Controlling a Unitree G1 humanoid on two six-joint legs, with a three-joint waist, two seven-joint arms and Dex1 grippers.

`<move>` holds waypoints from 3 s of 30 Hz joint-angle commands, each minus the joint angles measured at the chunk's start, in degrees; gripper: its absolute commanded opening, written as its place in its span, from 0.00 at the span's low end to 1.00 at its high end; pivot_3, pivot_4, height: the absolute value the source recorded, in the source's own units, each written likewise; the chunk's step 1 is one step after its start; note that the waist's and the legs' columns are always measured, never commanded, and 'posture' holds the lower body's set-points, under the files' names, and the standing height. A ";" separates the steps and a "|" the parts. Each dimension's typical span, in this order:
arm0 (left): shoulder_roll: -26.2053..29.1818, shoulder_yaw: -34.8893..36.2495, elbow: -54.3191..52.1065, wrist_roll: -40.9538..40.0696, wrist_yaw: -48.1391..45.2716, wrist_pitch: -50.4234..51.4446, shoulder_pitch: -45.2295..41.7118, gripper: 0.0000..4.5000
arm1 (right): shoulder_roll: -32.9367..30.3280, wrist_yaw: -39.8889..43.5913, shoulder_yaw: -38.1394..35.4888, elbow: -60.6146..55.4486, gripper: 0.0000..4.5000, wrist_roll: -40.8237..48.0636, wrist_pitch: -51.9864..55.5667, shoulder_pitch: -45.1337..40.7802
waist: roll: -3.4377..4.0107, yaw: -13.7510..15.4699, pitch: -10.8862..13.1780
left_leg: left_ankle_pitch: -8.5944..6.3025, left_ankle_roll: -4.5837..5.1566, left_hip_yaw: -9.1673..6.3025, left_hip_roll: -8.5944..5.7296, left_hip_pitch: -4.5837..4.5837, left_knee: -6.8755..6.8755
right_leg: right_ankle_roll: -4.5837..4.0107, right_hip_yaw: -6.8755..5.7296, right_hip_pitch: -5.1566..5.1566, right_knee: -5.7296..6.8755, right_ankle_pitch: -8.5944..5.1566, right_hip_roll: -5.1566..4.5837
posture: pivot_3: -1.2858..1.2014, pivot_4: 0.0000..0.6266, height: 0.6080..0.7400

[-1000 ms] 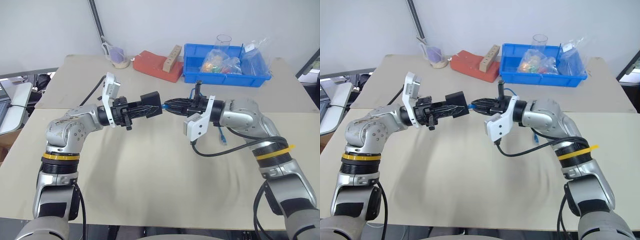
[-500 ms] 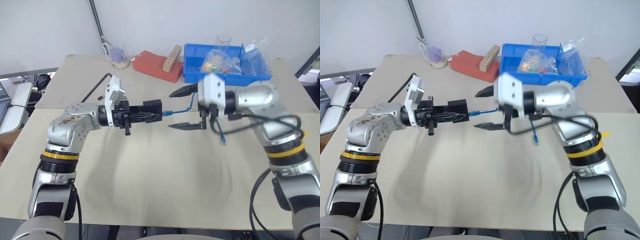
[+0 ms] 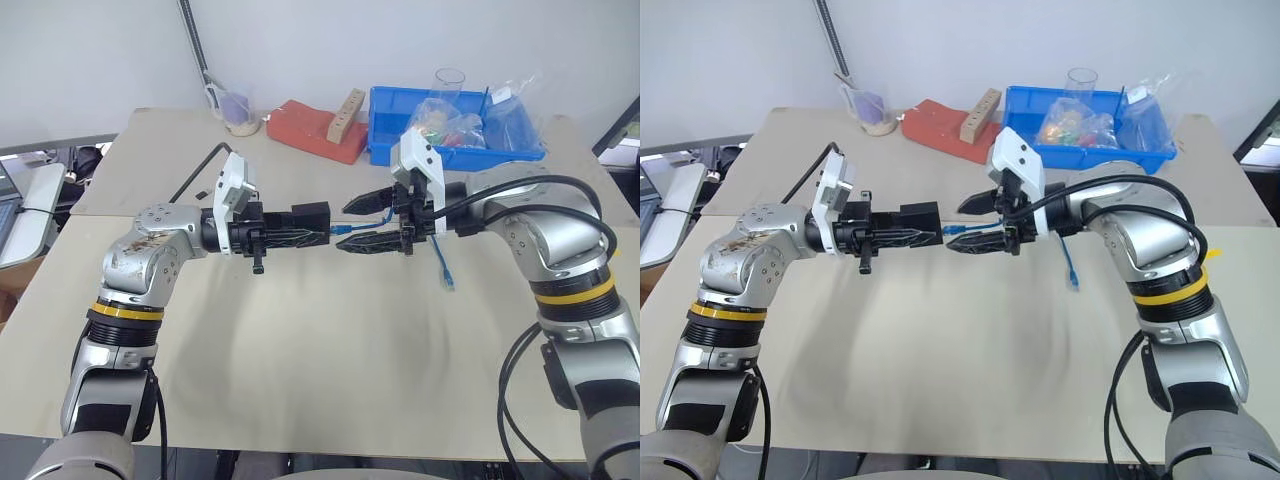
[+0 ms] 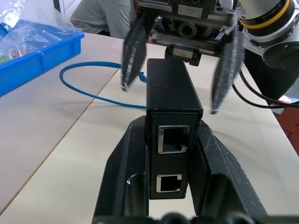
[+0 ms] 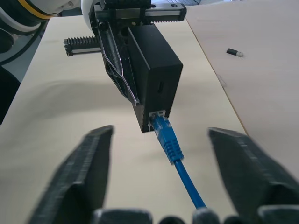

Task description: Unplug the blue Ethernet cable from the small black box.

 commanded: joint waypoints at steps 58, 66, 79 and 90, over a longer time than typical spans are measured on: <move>4.68 3.29 -9.36 2.08 1.83 -4.32 10.77 0.13 | 2.49 -0.48 8.73 21.18 0.01 -21.63 -27.36 9.14 | -0.09 -1.48 0.09 | -0.01 0.04 -0.08 0.11 -0.04 -0.02 | 0.00 0.00 -0.06 -0.01 0.00 0.25 | 0.52 0.24 1.00; 6.47 8.71 -15.18 1.06 8.75 -2.91 18.94 0.13 | 6.73 1.78 5.84 27.50 0.59 -21.50 -32.90 6.44 | -0.09 -1.18 0.11 | -0.01 0.03 -0.07 0.11 0.06 -0.05 | -0.01 -0.06 0.02 0.03 0.00 -0.04 | 0.52 0.24 1.00; -0.29 19.04 -2.56 10.14 30.62 -16.18 22.85 0.13 | 1.14 -3.59 -8.69 -12.21 0.98 -6.40 -14.12 16.92 | -0.06 -0.35 0.13 | -0.02 0.02 -0.45 0.17 0.05 -0.12 | -0.01 -0.65 0.13 0.04 0.00 -0.17 | 0.52 0.24 1.00; -10.12 16.74 16.98 16.12 38.08 -31.66 21.53 0.13 | 8.09 -23.94 -12.96 -26.48 0.98 -5.40 -7.91 28.08 | -0.13 0.20 0.09 | 0.00 -0.01 -0.50 0.02 -0.12 -0.07 | -0.02 -0.80 0.08 -0.01 0.01 -0.33 | 0.52 0.24 1.00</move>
